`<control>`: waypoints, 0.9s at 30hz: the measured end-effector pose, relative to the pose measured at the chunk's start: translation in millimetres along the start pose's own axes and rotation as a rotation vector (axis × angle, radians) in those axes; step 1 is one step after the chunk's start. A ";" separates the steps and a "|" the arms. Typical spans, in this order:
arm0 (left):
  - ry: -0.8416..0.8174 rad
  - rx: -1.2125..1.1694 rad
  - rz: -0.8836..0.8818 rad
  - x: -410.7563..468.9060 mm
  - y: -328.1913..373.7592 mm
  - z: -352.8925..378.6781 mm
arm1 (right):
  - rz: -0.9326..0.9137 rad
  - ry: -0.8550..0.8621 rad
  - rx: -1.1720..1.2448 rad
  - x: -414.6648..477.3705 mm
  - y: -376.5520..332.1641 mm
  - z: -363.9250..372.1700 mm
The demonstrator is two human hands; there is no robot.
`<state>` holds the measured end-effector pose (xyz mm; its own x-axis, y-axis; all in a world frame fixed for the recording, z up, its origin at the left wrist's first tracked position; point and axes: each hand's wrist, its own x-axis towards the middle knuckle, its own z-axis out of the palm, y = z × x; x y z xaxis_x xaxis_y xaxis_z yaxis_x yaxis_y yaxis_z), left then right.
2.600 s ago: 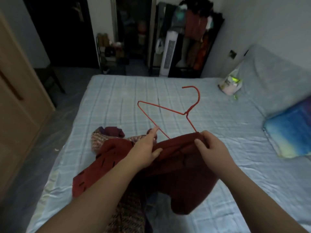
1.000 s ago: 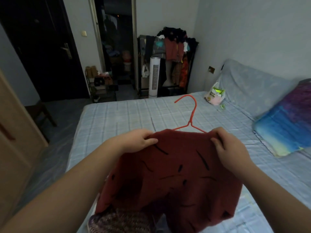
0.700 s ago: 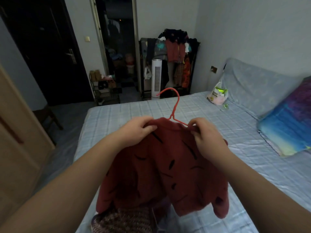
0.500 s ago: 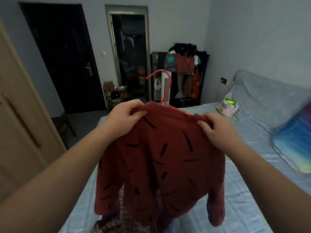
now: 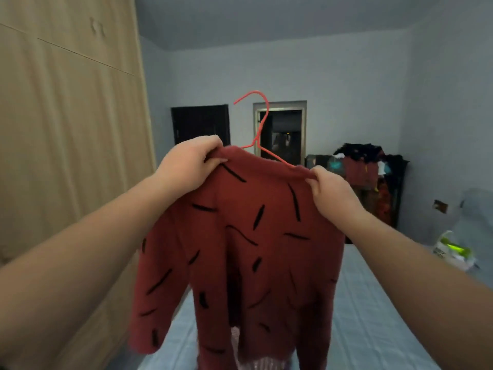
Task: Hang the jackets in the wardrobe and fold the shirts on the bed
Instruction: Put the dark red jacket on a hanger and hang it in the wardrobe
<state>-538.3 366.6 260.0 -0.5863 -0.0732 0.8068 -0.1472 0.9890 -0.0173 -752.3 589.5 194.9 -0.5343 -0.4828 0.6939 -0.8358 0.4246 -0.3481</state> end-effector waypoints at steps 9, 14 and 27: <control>-0.118 0.090 -0.452 -89.7 1.6 -78.8 | -0.385 -0.118 -0.077 11.5 -100.1 -4.9; -0.136 0.198 -0.589 -135.6 19.6 -133.5 | -0.642 -0.037 -0.030 -22.2 -184.2 17.7; -0.112 0.521 -0.732 -304.9 -29.2 -334.6 | -0.818 -0.117 0.309 -106.9 -377.4 59.1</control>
<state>-88.8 403.2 212.2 -0.2738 -0.6999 0.6596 -0.8399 0.5082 0.1906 -387.2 435.6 214.9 0.2510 -0.6275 0.7371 -0.9499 -0.3060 0.0630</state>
